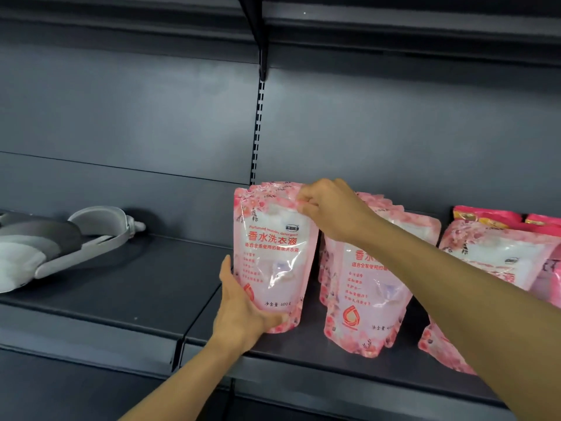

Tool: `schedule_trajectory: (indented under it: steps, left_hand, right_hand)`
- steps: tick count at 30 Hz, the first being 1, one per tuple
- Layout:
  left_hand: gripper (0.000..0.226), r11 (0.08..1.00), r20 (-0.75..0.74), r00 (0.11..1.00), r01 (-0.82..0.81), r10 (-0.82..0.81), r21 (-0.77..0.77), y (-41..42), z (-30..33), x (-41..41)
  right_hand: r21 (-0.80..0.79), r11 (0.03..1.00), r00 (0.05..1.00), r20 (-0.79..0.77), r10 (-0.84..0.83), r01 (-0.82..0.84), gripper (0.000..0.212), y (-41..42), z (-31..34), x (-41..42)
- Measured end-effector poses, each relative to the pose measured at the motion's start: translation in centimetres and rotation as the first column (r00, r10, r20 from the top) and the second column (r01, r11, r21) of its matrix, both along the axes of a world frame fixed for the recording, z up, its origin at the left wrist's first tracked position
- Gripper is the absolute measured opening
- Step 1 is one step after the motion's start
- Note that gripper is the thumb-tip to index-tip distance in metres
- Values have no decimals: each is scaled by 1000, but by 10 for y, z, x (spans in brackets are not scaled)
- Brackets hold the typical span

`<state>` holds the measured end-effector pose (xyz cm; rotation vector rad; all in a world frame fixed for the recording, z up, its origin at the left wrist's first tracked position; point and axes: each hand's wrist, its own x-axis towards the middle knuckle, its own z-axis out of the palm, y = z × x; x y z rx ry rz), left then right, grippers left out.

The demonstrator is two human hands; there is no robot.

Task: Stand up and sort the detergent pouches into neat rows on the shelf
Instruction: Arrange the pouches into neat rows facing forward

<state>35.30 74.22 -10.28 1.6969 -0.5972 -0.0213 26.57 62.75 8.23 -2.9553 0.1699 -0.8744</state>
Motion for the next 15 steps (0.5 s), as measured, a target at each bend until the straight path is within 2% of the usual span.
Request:
schedule_trajectory:
  steps: [2,6,10,15]
  left_hand:
    - [138,1000,33,999,-9,9,18,-1,-4,2]
    - [123,991,84,995,-68,59,116,4,-4,-2]
    - [109,974,116,991,-92,69,208,8,0,-6]
    - [104,968,128,991,-59,28,244,12,1,-6]
  right_hand:
    - [51,999,1000,-9,0,0,41,2,2,1]
    - [157,987,999,2,-33,32,19,2,3,0]
    - [186,980,997,3,-71,69,19,2,4,6]
    - [186,978,994,33,-101,93,17,-1,0,13]
